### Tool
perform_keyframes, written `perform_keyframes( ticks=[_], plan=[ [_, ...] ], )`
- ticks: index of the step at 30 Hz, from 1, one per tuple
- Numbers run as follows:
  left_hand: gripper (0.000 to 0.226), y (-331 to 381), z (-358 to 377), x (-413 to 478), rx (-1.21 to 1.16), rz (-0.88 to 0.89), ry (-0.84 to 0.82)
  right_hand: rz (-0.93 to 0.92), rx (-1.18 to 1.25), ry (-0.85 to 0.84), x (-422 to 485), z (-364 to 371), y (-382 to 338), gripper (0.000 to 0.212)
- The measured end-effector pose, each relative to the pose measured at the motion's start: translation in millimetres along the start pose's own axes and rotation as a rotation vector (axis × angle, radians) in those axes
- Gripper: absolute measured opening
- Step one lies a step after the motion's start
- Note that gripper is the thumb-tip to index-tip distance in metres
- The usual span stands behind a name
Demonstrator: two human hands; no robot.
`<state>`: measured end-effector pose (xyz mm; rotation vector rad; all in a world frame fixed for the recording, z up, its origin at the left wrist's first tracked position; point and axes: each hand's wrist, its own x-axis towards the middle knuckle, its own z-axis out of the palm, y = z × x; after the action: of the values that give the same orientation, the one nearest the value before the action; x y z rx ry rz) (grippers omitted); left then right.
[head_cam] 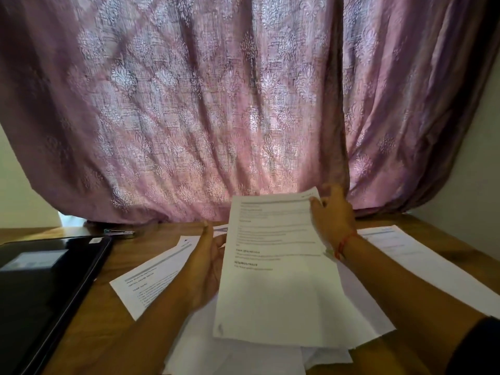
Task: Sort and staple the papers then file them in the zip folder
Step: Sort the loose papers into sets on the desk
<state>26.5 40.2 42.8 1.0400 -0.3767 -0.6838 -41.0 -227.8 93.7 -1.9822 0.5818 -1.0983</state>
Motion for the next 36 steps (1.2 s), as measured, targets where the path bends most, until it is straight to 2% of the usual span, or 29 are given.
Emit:
perform_keyframes(
  ticks=[4,6,8,9,10,12,13,15,17,19,20,23,26,30,33,36],
  plan=[
    [0.041,-1.6,2.0,-7.0,0.162,-0.022,-0.037,0.129,0.169,-0.082,-11.1,7.2,16.9,0.017],
    [0.036,-4.1,-0.4,-4.9,0.255,0.005,-0.003,0.198,0.283,-0.091,-14.9,9.4,14.6,0.015],
    [0.032,-2.6,2.4,-3.3,0.356,0.061,0.099,0.266,0.383,-0.094,-18.2,9.0,12.9,0.013],
    [0.028,0.6,1.8,-2.2,0.426,0.11,0.186,0.303,0.444,-0.118,-21.4,8.2,13.9,0.021],
    [0.024,5.2,0.3,-1.3,0.487,0.164,0.272,0.362,0.493,-0.174,-25.0,7.1,14.0,0.029],
    [0.021,13.2,-11.0,4.6,0.535,0.232,0.395,0.432,0.469,-0.32,-38.3,1.7,11.4,0.03],
    [0.022,16.3,-15.7,7.1,0.536,0.242,0.436,0.39,0.382,-0.384,-46.8,-1.8,10.3,0.026],
    [0.025,19.4,-22.6,8.2,0.462,0.231,0.502,0.11,-0.012,-0.482,-62.1,-8.7,7.3,0.02],
    [0.022,16.1,-26.6,9.4,0.208,0.186,0.512,-0.153,-0.315,-0.616,-78.7,-8.4,5.5,0.026],
    [0.024,14.0,-30.4,8.3,-0.081,0.14,0.458,-0.273,-0.417,-0.737,-91.0,-2.6,6.1,0.037],
    [0.028,12.9,-37.0,9.1,-0.154,0.142,0.441,-0.319,-0.464,-0.791,-94.3,2.0,6.7,0.042],
    [0.037,14.0,-50.6,9.4,-0.243,0.177,0.448,-0.342,-0.595,-0.942,-103.0,7.9,4.6,0.058],
    [0.032,16.3,-59.7,10.9,-0.273,0.18,0.485,-0.334,-0.647,-1.007,-107.4,6.6,3.6,0.071],
    [0.033,22.7,-67.8,11.8,-0.262,0.177,0.529,-0.346,-0.758,-1.006,-102.5,3.6,2.8,0.082],
    [0.035,30.1,-68.8,9.1,-0.294,0.212,0.541,-0.352,-0.825,-0.935,-99.6,4.4,6.6,0.091],
    [0.036,37.8,-71.7,5.2,-0.312,0.244,0.54,-0.443,-0.783,-0.889,-102.7,8.8,5.1,0.084]
  ],
)
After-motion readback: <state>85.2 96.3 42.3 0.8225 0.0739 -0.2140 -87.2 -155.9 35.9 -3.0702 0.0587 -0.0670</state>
